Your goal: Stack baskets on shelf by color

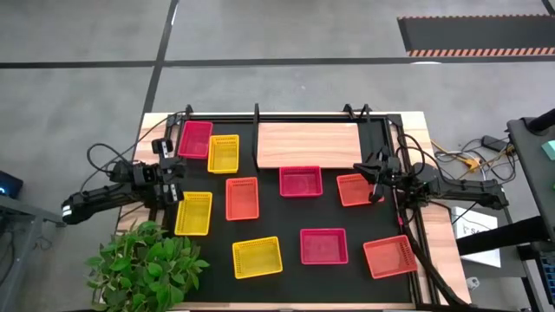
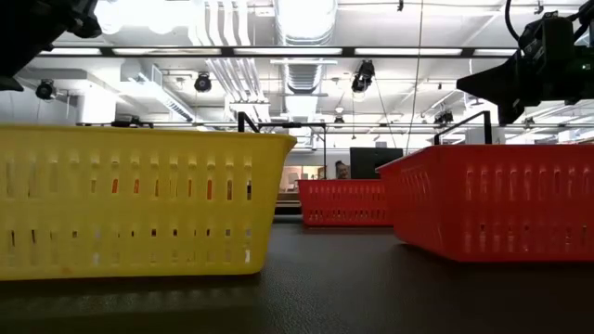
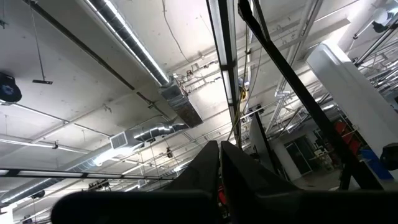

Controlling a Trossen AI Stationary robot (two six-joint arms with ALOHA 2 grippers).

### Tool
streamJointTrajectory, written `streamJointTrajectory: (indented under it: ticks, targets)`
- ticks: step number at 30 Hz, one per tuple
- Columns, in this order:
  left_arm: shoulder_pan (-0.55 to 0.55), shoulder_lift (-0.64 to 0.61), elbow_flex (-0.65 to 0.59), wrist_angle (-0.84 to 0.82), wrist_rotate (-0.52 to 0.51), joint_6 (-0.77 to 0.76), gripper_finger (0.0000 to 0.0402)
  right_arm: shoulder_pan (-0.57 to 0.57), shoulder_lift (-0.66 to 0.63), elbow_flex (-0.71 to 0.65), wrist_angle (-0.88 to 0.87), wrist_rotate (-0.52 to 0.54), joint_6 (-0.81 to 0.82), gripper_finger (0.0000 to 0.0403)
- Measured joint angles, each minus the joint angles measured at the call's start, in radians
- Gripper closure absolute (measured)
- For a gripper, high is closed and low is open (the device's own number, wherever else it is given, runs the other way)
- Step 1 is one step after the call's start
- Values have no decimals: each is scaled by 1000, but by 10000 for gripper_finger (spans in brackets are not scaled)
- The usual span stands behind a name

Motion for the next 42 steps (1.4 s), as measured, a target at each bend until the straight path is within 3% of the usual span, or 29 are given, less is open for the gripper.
streamJointTrajectory:
  ticks: [42]
  targets:
    - [0,0,0,0,0,0,400,0,0,0,93,8,26,394]
